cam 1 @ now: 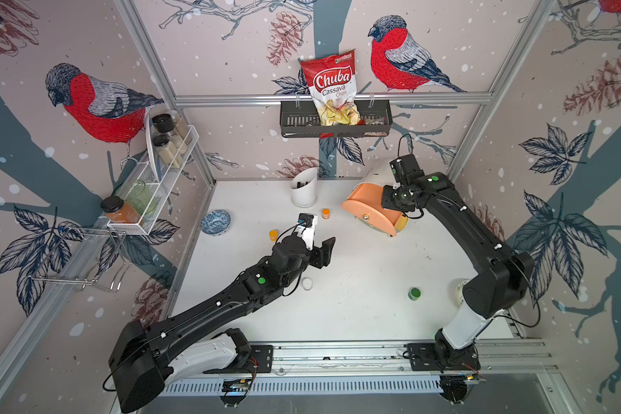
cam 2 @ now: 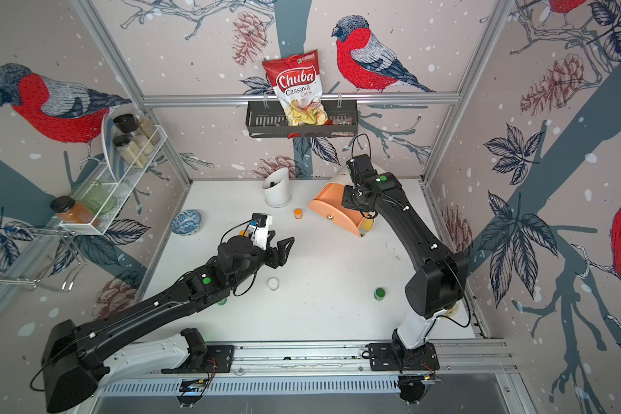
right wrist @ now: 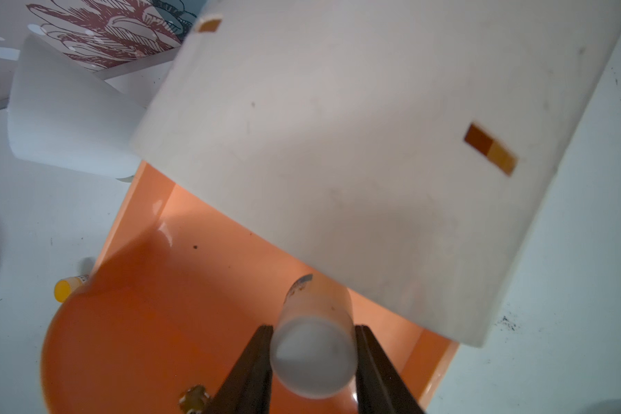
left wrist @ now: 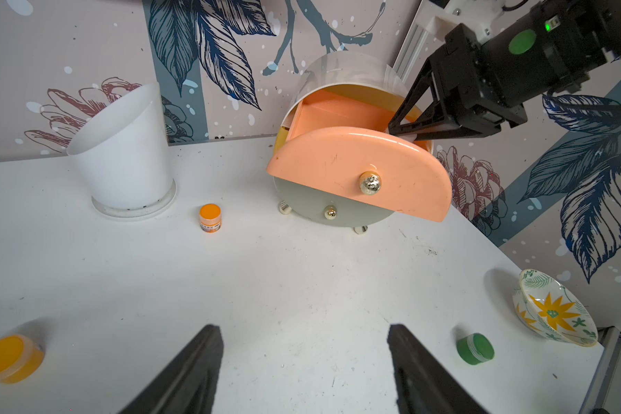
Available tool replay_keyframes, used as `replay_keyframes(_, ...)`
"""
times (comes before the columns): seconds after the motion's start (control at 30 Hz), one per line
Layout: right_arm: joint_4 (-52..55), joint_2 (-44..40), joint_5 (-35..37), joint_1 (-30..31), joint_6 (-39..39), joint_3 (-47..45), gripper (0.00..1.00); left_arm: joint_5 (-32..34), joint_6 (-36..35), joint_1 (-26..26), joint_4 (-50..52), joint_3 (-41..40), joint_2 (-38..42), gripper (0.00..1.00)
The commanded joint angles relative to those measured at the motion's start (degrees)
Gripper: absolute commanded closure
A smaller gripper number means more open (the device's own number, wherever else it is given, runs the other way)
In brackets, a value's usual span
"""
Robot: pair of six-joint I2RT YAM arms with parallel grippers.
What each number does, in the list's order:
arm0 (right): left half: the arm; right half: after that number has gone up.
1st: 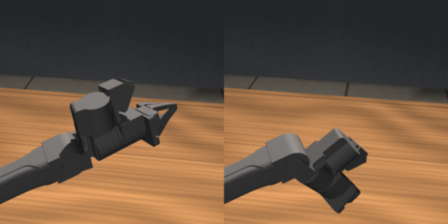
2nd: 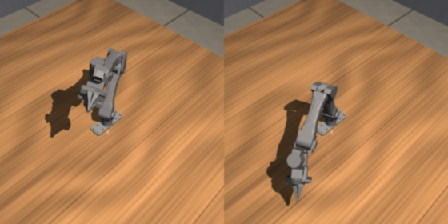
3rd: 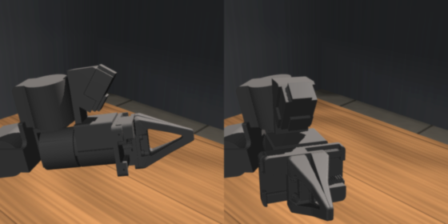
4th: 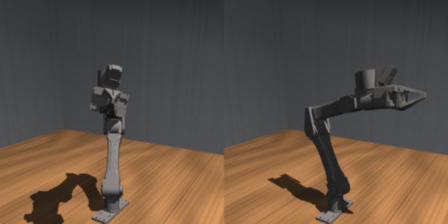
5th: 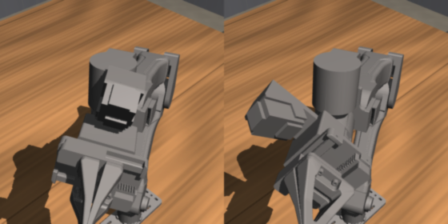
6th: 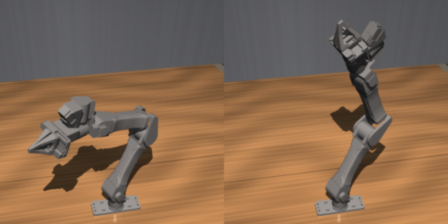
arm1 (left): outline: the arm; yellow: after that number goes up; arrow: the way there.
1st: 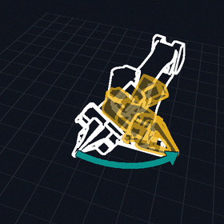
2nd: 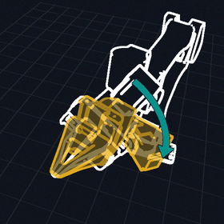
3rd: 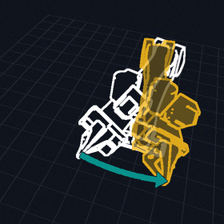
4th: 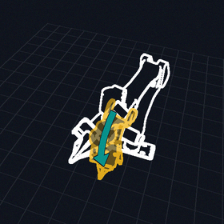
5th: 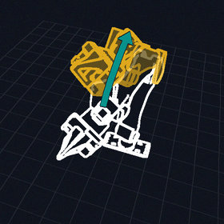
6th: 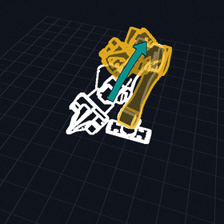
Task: Put the paint cans in the drawer according to color
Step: Place the paint can in the drawer.
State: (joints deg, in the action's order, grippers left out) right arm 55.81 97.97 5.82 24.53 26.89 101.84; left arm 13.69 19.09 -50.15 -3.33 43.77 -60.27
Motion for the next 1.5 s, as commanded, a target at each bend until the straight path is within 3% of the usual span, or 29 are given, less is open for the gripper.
replay_keyframes(0.0, 2.58, -0.94, 1.83, 0.62, -1.03, 2.27, 0.61, 0.80, -0.57, -0.03, 0.80, 0.44, 0.59, 0.25)
replay_keyframes(0.67, 0.09, 0.59, 1.56, -0.05, -1.58, -2.79, 0.64, 0.47, -0.82, -0.02, 0.81, 0.79, 0.42, 0.24)
replay_keyframes(0.9, 0.87, 0.86, 1.71, -0.16, -1.49, -1.91, 0.38, 0.76, -1.40, 0.04, 0.99, 1.24, 0.64, 0.24)
replay_keyframes(1.27, 5.23, -3.63, 3.34, 0.19, -1.85, 4.25, 0.21, 2.13, -1.75, 0.05, 3.38, 0.32, 2.44, 0.23)
replay_keyframes(1.47, 4.18, -10.98, 2.71, 0.48, -1.52, 2.74, 0.20, 1.70, 1.81, 0.05, 6.83, -1.19, -0.05, 0.24)
